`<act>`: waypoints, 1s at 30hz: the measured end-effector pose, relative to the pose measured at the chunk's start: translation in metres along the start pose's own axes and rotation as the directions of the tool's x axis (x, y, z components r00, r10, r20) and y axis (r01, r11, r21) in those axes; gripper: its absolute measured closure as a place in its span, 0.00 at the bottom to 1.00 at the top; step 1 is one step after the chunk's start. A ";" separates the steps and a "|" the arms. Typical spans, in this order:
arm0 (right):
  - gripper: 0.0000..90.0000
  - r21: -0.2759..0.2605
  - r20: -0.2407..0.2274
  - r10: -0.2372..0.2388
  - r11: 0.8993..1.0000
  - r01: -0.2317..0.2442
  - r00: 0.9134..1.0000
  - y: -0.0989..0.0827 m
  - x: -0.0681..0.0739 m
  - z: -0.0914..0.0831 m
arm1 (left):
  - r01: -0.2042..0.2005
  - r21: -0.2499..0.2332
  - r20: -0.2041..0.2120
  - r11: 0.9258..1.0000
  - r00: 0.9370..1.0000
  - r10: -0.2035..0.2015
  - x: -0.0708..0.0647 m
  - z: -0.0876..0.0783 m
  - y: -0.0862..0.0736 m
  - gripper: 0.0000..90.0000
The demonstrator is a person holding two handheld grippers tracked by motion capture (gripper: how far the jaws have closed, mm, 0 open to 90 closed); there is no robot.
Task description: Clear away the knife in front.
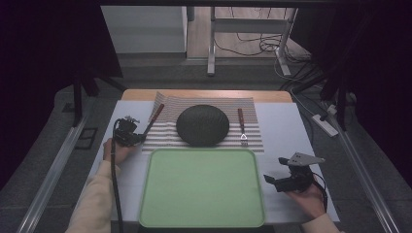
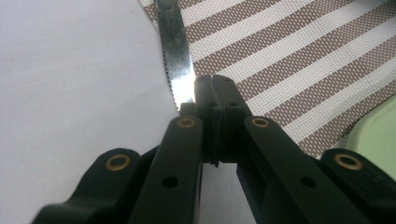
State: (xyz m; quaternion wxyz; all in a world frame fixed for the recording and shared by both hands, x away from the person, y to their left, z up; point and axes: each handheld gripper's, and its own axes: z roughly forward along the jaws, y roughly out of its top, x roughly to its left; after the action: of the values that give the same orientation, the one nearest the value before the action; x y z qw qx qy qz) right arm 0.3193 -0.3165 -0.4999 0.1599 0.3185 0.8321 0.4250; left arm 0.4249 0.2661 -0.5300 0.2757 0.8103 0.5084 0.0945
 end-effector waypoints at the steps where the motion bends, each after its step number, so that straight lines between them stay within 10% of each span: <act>1: 0.09 0.000 0.000 0.000 1.000 0.000 1.000 0.000 0.000 0.000 | 0.000 0.002 -0.003 1.000 1.000 0.000 0.002 -0.001 0.000 0.99; 22: 0.09 0.002 -0.001 0.000 1.000 0.000 1.000 0.000 0.000 0.000 | 0.004 -0.034 -0.005 0.999 1.000 -0.004 0.004 -0.009 0.000 0.96; 30: 0.09 0.005 -0.001 0.003 1.000 -0.003 1.000 0.000 0.000 0.001 | -0.022 -0.134 0.003 0.991 1.000 0.023 -0.010 -0.030 0.013 0.47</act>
State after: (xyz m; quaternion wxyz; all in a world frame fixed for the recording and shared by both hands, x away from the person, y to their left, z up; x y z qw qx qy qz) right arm 0.3197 -0.3164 -0.5006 0.1583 0.3198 0.8328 0.4231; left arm 0.4173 0.2636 -0.4969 0.3297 0.7958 0.4912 0.1295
